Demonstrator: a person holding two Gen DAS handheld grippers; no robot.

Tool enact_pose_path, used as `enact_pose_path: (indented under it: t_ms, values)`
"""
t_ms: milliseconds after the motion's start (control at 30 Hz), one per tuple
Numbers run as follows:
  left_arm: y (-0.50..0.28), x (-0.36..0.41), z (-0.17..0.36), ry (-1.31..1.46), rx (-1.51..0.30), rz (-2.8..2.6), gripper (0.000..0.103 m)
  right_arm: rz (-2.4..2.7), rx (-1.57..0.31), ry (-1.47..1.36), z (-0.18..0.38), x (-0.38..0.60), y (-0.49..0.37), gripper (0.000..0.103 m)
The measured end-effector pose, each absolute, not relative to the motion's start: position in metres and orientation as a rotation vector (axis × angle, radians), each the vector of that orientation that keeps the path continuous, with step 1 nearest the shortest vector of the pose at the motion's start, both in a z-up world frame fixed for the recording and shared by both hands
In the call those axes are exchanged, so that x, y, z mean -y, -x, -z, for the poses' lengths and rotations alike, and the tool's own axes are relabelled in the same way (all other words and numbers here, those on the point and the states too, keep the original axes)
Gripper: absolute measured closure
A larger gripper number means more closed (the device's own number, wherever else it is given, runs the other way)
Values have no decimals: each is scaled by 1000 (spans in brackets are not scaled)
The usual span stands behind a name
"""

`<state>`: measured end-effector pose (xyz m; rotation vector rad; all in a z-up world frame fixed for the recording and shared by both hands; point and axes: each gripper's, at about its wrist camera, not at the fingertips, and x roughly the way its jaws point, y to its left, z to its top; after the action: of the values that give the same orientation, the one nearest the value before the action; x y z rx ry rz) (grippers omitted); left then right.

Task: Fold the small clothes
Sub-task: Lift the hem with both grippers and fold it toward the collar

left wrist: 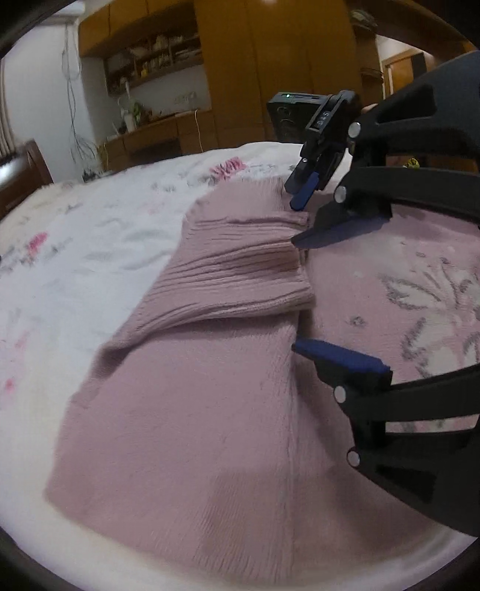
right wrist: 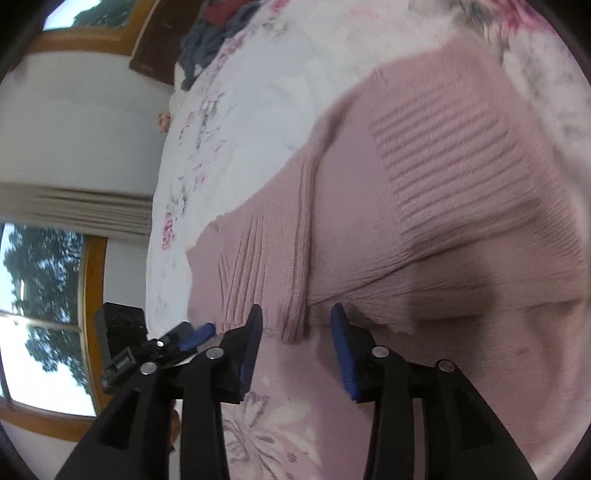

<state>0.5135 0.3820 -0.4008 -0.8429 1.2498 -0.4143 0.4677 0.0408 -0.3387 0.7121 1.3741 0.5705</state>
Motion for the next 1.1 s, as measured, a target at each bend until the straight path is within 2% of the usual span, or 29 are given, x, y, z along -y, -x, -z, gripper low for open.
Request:
enact_pose_path:
  t_ms: [100,133,167,200,300,533,633,700,833,967,1000,1033,1067,1100]
  values:
    - [-518,-367,399,804,-1269,401,56,-568,-1387,-708,345,-54,-470,62]
    - [-520,-362,400,774,-1290,382,77,-565,-1396,-692,348,-58,-474,67]
    - [-523,-360,398,739,-1301,355,97,-562,-1410,-660,349,-60,-474,78]
    - [-522,-360,394,729,-1294,347,97,-558,-1415,-606,348,-63,-473,95]
    - [-515,-371,377,695,-1246,328,98,-556,-1366,-520,332,-60,-468,97]
    - [-508,-384,410,678,-1329,293,96,-512,-1391,-448,352,-53,-465,95]
    - [-504,-397,393,722,-1285,306,90,-527,-1382,-511,341,-45,-467,88]
    - [-500,-407,380,742,-1247,301,77,-530,-1340,-568,326,-34,-467,87]
    - [-507,-397,357,824,-1151,442,71,-572,-1279,-636,314,-32,-469,87]
    - [-524,-359,376,738,-1221,529,66,-644,-1338,-617,334,-64,-469,88]
    - [-529,-354,392,668,-1276,489,66,-642,-1357,-608,340,-68,-469,88]
    - [-530,-355,403,646,-1305,470,66,-616,-1370,-572,347,-69,-469,95]
    - [-530,-358,412,654,-1320,473,75,-605,-1374,-555,352,-65,-469,101]
    - [-531,-363,418,665,-1325,479,85,-597,-1382,-545,357,-61,-470,103]
